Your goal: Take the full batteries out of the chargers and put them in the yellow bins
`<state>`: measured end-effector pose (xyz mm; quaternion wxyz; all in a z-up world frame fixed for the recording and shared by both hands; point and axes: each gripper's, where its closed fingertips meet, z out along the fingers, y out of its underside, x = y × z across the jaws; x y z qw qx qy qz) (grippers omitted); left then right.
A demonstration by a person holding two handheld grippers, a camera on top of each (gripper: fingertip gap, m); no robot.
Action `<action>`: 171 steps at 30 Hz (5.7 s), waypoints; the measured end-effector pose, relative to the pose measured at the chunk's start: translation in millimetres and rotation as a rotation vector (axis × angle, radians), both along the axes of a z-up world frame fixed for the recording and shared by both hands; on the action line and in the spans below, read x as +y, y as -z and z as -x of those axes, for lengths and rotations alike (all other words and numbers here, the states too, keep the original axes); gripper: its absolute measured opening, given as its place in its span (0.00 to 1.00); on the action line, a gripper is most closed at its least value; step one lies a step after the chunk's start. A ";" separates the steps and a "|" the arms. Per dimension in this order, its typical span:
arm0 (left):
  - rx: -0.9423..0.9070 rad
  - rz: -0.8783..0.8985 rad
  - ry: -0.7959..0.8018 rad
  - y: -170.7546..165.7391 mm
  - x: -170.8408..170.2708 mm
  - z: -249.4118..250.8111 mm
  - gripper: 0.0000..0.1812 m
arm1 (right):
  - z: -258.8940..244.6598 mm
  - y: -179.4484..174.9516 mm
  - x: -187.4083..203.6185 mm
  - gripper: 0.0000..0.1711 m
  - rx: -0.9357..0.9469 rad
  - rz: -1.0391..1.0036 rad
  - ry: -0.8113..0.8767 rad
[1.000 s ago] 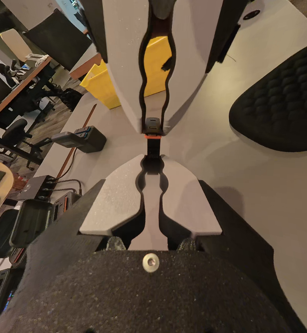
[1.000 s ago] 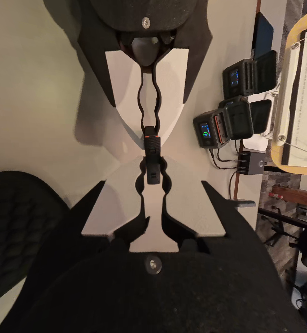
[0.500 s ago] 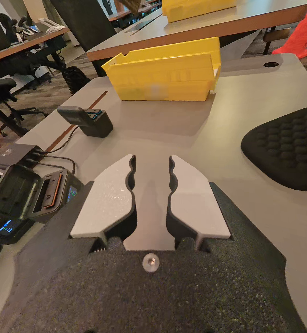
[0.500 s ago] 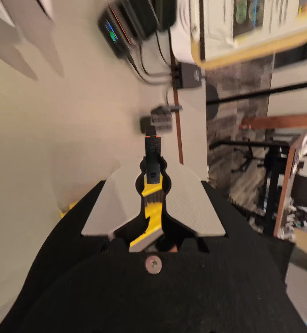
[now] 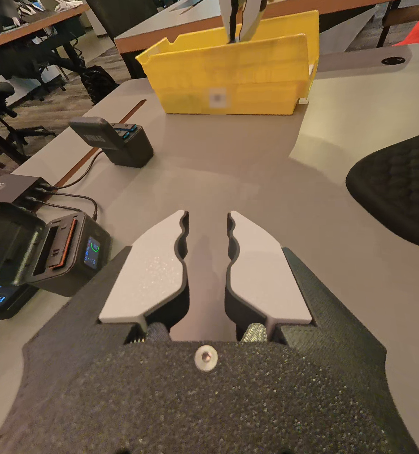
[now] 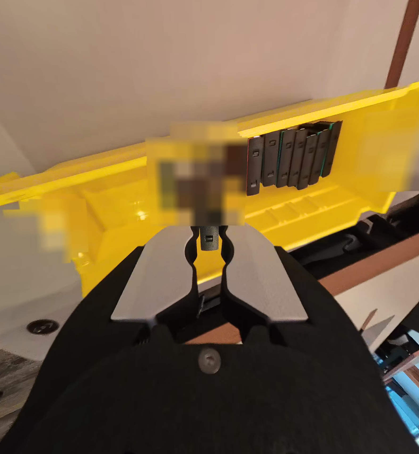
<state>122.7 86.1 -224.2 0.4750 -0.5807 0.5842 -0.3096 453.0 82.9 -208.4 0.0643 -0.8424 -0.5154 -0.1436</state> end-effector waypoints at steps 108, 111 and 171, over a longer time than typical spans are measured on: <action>0.191 0.021 -0.206 45.7 45.0 21.0 0.18 | 233.7 70.0 197.1 0.58 0.405 -0.286 1.167; 0.189 0.023 -0.205 45.5 45.1 21.3 0.18 | 238.0 59.8 201.0 0.62 0.458 -0.296 1.136; 0.203 0.001 -0.209 47.8 45.1 22.1 0.17 | 256.9 45.3 94.8 0.13 0.784 -0.885 0.753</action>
